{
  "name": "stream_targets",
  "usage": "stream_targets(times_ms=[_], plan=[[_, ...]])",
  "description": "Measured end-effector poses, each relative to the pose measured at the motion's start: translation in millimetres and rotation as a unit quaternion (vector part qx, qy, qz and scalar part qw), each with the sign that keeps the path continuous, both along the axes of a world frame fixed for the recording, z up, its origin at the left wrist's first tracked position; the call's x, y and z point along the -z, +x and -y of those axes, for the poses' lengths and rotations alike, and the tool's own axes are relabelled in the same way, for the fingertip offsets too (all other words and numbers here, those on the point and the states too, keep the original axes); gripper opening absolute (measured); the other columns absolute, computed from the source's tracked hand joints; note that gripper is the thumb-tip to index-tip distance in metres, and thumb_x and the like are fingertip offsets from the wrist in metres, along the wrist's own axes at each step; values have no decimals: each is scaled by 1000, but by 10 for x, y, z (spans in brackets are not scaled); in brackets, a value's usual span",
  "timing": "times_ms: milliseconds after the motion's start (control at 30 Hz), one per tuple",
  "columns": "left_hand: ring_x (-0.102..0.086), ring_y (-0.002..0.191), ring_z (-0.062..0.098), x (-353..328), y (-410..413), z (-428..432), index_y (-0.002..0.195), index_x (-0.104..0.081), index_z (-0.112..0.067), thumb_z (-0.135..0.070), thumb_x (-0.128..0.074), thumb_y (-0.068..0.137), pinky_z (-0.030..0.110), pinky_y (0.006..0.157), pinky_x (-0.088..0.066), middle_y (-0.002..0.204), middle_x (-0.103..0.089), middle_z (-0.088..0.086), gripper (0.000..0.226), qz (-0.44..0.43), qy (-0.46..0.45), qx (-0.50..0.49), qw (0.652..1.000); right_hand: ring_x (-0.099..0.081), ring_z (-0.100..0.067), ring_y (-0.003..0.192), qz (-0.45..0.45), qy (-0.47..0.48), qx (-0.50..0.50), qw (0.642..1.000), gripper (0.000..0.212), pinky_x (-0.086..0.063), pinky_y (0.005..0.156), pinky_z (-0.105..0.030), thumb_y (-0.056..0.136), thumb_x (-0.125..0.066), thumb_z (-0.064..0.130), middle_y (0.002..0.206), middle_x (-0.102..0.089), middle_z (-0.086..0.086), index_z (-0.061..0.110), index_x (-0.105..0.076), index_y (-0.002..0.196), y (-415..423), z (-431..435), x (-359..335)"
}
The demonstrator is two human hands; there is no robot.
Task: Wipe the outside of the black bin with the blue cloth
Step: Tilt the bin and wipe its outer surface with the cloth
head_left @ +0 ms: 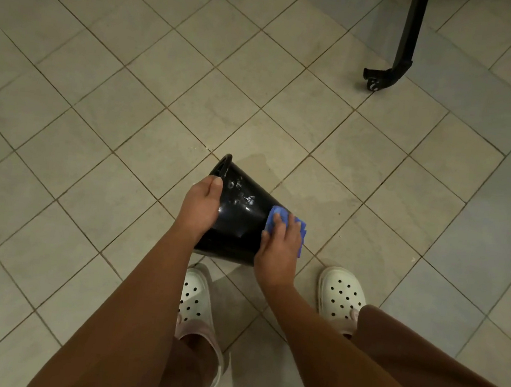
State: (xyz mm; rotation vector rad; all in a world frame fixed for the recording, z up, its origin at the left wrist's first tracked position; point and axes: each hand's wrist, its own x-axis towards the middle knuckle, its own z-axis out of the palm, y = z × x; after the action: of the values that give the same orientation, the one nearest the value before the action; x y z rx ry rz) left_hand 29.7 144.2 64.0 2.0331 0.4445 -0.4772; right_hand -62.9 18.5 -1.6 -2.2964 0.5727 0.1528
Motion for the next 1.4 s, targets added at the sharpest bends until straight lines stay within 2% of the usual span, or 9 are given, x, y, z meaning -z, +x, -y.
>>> stream_targets(times_ms=[200, 367, 467, 633, 733, 967, 1133, 1233, 1400], plan=[[-57, 84, 16, 16, -33, -27, 102, -59, -13, -30, -32, 106, 27, 69, -43, 94, -62, 8, 33, 6, -15, -19, 1000, -3, -26, 144, 54, -21, -181, 982, 58, -6, 116, -48, 94, -43, 19, 155, -16, -10, 20, -20, 147, 208, -126, -104], [-60, 95, 22, 42, -37, 10, 107, -61, -12, -33, -32, 105, 33, 82, -47, 102, -64, 13, 35, 6, -18, -14, 1000, -19, -26, 138, 3, -9, -33, 999, 50, -23, 113, -42, 97, -39, 20, 149, -23, -9, 21, -24, 144, 307, 93, -20], [-59, 93, 23, 43, -28, 6, 106, -61, -12, -32, -32, 105, 32, 79, -45, 100, -63, 12, 35, 13, -12, -6, 1000, -3, -30, 143, -36, -11, 43, 998, 55, -15, 116, -47, 98, -38, 21, 155, -10, -11, 20, -15, 148, 100, -88, -23], [-56, 81, 16, 51, -41, -19, 99, -59, -12, -29, -33, 106, 27, 68, -43, 88, -61, 5, 32, 7, -16, -29, 999, 4, -32, 143, 52, -48, -88, 994, 81, -5, 112, -47, 84, -56, 3, 156, -3, -10, 20, -9, 148, -88, -497, -171], [-57, 78, 16, 43, -44, 6, 99, -61, -7, -26, -34, 106, 29, 72, -46, 88, -63, 8, 34, 19, -22, -28, 999, 1, -30, 144, 79, -20, -164, 983, 77, -5, 116, -52, 85, -57, 3, 155, -12, -12, 18, -15, 148, 215, -309, -183], [-60, 89, 22, 83, -45, 46, 104, -61, -10, -29, -34, 105, 31, 76, -47, 96, -64, 10, 34, 21, -15, -30, 999, 5, -30, 143, -13, -12, -50, 999, 69, -9, 117, -48, 91, -47, 5, 155, -6, -14, 17, -11, 149, 300, -145, -188], [-59, 81, 20, 81, -30, 29, 97, -61, -8, -28, -34, 105, 30, 71, -47, 93, -65, 14, 34, 6, -17, -16, 1000, 16, -26, 142, 32, -36, -126, 991, 82, 2, 117, -46, 87, -53, 3, 157, 7, -7, 21, -2, 149, 67, -429, -248], [-59, 82, 21, 86, -58, 19, 93, -61, -10, -27, -35, 105, 36, 78, -48, 93, -66, 15, 33, 5, -22, -29, 999, 7, -27, 144, 62, -45, -181, 981, 84, 1, 116, -47, 83, -59, 5, 156, -6, -10, 20, -8, 149, 274, -354, -234], [-60, 91, 25, 93, -67, 45, 101, -61, -12, -30, -34, 105, 32, 74, -46, 98, -64, 13, 33, 15, -20, -21, 999, -2, -29, 143, -39, -44, -95, 994, 76, -7, 117, -44, 86, -54, 8, 154, -10, -12, 19, -12, 149, 445, -13, -164]])
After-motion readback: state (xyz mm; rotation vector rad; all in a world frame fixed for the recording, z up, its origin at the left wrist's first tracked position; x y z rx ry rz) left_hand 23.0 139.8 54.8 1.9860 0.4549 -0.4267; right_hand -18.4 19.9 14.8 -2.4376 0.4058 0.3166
